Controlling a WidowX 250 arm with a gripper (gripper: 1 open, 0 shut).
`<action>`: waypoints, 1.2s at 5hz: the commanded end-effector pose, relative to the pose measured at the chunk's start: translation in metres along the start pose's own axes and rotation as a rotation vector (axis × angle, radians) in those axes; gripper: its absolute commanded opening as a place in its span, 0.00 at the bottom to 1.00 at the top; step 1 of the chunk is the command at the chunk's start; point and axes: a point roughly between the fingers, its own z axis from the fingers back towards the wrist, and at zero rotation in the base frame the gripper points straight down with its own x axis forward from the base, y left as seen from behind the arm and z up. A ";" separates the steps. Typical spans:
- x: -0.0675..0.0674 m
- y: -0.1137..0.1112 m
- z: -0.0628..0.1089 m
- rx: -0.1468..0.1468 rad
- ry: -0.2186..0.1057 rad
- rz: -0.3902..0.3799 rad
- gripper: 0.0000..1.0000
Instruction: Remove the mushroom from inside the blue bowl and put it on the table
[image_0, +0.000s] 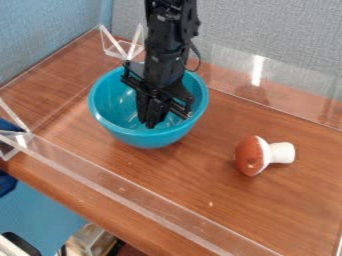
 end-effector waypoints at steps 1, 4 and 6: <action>0.001 0.006 0.020 0.001 -0.050 0.022 0.00; -0.001 0.007 0.103 -0.017 -0.208 0.032 0.00; 0.001 -0.018 0.125 -0.035 -0.274 -0.020 0.00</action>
